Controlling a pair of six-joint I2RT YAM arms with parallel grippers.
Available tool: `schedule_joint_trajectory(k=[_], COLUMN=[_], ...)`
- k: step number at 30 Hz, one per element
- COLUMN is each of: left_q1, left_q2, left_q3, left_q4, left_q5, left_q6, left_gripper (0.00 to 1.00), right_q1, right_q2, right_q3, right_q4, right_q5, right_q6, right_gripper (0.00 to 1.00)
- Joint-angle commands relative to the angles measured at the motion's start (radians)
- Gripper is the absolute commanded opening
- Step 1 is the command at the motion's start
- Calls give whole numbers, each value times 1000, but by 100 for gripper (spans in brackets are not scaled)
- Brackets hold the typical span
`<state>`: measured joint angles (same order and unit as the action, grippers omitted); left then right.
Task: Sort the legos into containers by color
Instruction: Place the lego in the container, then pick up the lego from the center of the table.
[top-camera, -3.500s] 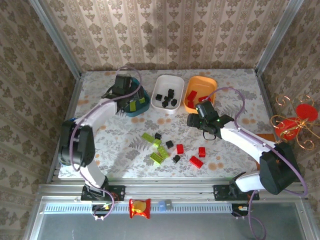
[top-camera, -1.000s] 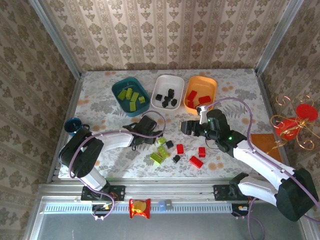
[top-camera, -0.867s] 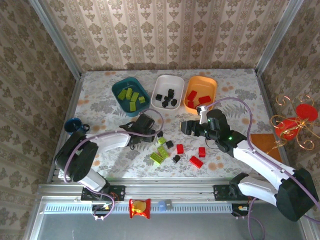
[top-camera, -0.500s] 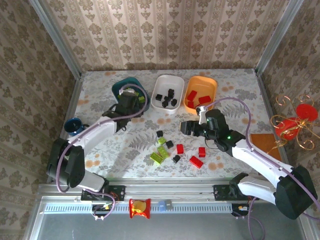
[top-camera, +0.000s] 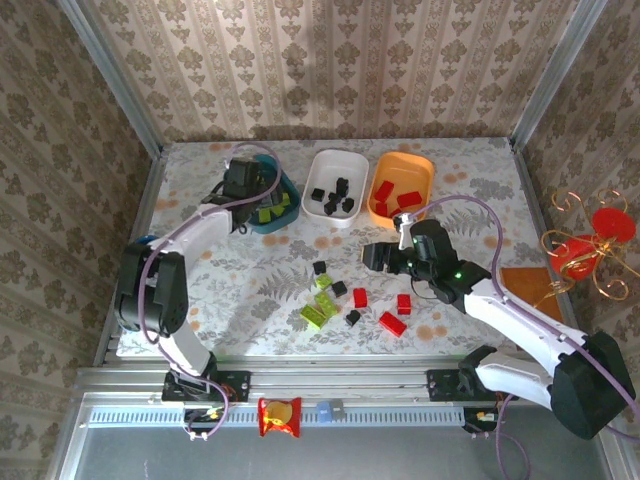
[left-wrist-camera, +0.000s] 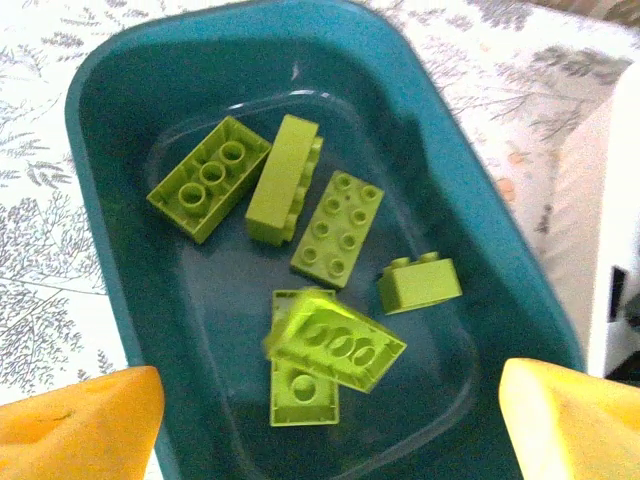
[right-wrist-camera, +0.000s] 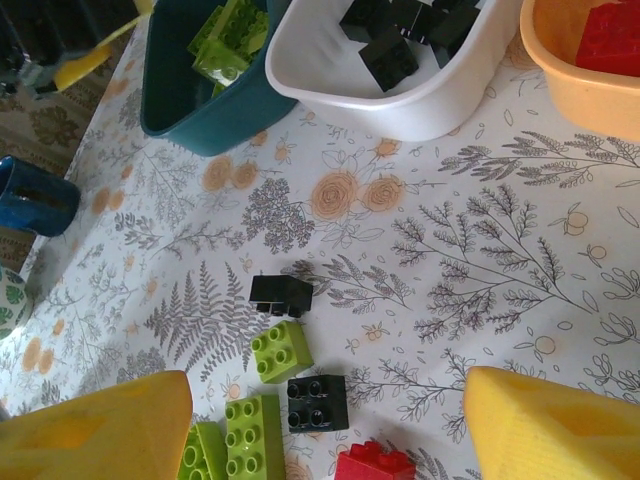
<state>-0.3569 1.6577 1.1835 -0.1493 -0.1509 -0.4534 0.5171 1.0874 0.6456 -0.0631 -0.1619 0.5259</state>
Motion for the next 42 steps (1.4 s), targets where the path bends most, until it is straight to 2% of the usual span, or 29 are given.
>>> schedule_joint_trajectory(k=[1, 3, 11, 17, 22, 35, 42], left_q1=[-19, -38, -136, -143, -148, -149, -149], left_q2=[-110, -170, -448, -616, -730, -820, -806], left_q3=[4, -44, -318, -490, -625, -769, -769], left_q4=[10, 26, 56, -48, -54, -56, -56], left_q5=[57, 77, 74, 60, 84, 68, 63], left_q6=[-29, -38, -79, -91, -143, -186, -186], left_gripper=[92, 99, 100, 100, 100, 100, 100], right_q1=[31, 66, 218, 289, 314, 313, 310], right_q2=[29, 71, 346, 583, 716, 905, 912], right_q3=[26, 53, 235, 386, 479, 619, 635], right_q4=[-39, -60, -123, -144, -172, -218, -213], right_q5=[47, 91, 267, 268, 271, 282, 284], right_q6=[-22, -33, -29, -27, -19, -9, -20], right_gripper=[73, 74, 78, 77, 76, 65, 46])
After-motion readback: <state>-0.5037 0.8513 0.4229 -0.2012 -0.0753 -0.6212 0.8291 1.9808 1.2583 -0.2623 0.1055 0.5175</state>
